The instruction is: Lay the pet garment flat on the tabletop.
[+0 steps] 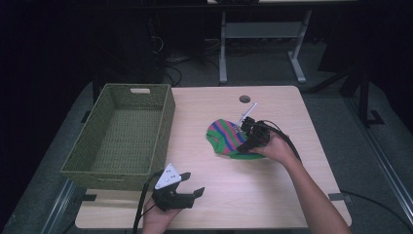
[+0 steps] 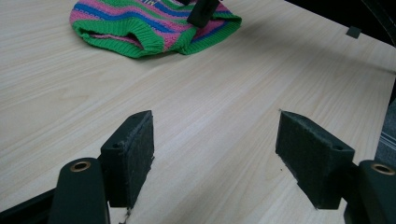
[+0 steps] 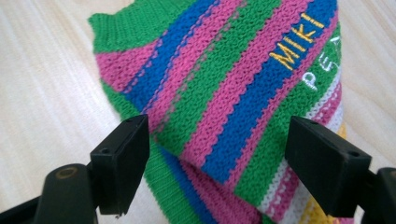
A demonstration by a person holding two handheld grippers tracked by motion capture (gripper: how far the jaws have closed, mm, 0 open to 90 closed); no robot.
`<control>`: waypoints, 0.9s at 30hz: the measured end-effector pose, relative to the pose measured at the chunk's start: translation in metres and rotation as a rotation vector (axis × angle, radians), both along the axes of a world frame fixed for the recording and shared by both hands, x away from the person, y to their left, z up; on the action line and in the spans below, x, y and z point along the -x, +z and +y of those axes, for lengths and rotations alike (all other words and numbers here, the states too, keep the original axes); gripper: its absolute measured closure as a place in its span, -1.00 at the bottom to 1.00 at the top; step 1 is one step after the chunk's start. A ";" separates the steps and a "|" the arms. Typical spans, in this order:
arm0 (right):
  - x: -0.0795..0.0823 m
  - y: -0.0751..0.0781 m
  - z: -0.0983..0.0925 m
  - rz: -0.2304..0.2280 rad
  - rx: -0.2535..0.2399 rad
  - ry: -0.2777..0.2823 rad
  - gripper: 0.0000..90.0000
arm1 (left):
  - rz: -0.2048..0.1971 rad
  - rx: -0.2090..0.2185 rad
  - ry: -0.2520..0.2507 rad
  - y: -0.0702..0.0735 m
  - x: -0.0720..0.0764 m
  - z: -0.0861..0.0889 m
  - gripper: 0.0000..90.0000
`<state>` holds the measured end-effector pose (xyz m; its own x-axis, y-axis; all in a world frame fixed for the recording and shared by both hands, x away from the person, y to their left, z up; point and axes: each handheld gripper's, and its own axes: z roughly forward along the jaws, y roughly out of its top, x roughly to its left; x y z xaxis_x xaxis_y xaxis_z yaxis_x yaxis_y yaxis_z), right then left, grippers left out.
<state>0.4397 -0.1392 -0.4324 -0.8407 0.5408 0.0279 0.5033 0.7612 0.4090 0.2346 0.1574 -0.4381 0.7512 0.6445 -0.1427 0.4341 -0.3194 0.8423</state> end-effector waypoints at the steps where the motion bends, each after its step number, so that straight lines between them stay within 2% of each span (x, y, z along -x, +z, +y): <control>1: -0.001 -0.001 0.001 0.005 0.003 -0.008 -0.51 | 0.002 0.002 0.002 0.000 0.000 0.000 -0.39; 7: -0.003 -0.012 0.009 0.032 0.058 -0.021 -0.49 | 0.000 0.005 0.003 0.000 0.000 0.001 -0.39; 12: -0.004 -0.012 0.010 0.037 0.071 -0.046 -0.40 | 0.006 0.005 -0.003 0.000 -0.001 0.000 -0.39; 16: -0.006 -0.011 0.011 0.040 0.078 -0.083 -0.26 | 0.001 0.000 -0.005 0.000 0.000 -0.002 -0.39; 27: -0.009 -0.008 0.007 0.032 0.066 -0.129 0.36 | 0.006 -0.001 0.002 -0.001 -0.001 0.000 -0.38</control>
